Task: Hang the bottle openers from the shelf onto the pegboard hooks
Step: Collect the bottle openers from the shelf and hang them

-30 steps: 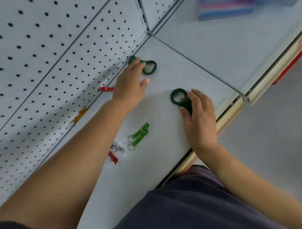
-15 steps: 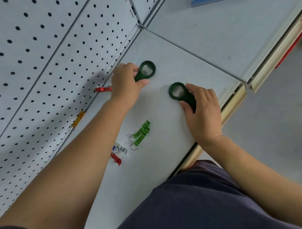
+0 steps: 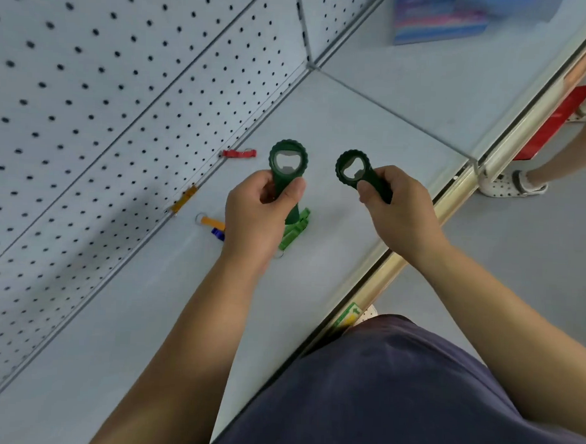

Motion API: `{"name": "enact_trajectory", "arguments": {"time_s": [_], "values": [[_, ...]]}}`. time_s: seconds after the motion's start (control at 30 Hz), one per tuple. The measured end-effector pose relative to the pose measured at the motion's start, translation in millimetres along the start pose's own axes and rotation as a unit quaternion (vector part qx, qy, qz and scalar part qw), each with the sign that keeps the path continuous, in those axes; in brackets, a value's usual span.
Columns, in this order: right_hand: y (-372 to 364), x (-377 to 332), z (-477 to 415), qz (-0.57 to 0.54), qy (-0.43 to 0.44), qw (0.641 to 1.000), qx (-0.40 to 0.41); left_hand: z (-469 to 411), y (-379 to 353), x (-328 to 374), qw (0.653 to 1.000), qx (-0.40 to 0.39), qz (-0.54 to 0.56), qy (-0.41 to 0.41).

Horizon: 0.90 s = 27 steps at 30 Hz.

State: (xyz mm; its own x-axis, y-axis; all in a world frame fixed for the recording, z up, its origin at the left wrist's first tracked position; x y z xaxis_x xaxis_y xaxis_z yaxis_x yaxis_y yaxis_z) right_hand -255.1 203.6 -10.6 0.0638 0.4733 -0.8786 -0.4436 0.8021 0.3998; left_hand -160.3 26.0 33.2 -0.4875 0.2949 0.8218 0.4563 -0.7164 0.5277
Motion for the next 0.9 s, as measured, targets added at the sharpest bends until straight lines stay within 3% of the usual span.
{"name": "enact_trajectory", "arguments": {"time_s": [0.2, 0.5, 0.7, 0.9], "values": [[-50.0, -36.4, 73.4, -0.053, 0.006, 0.997, -0.056, 75.5, 62.4, -36.7, 0.99, 0.052, 0.11, 0.075], [-171.4, -85.2, 208.2, -0.111, 0.059, 0.982, -0.139, 209.7, 200.0, -120.3, 0.964, 0.154, 0.175, 0.127], [-257.3, -123.9, 318.9, -0.114, 0.125, 0.953, -0.25, 308.8, 303.2, -183.0, 0.932, 0.267, 0.215, 0.116], [-305.3, -160.0, 403.8, -0.161, 0.161, 0.922, -0.312, 371.6, 373.0, -214.6, 0.91, 0.322, 0.249, 0.085]]}}
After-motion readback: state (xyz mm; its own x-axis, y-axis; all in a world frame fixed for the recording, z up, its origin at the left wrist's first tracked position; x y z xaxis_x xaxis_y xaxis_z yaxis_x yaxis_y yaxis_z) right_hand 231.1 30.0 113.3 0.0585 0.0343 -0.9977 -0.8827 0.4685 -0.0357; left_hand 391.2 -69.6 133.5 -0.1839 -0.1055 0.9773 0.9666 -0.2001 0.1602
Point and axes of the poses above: each hand's wrist, its own z-axis away from the middle knuckle, its own y-axis out of the back of the hand, x = y × z, the point moved 4 cm from there along -z, towards the middle knuckle, and after that the axes turned 5 degrees about -z, right-handed, at the moved point
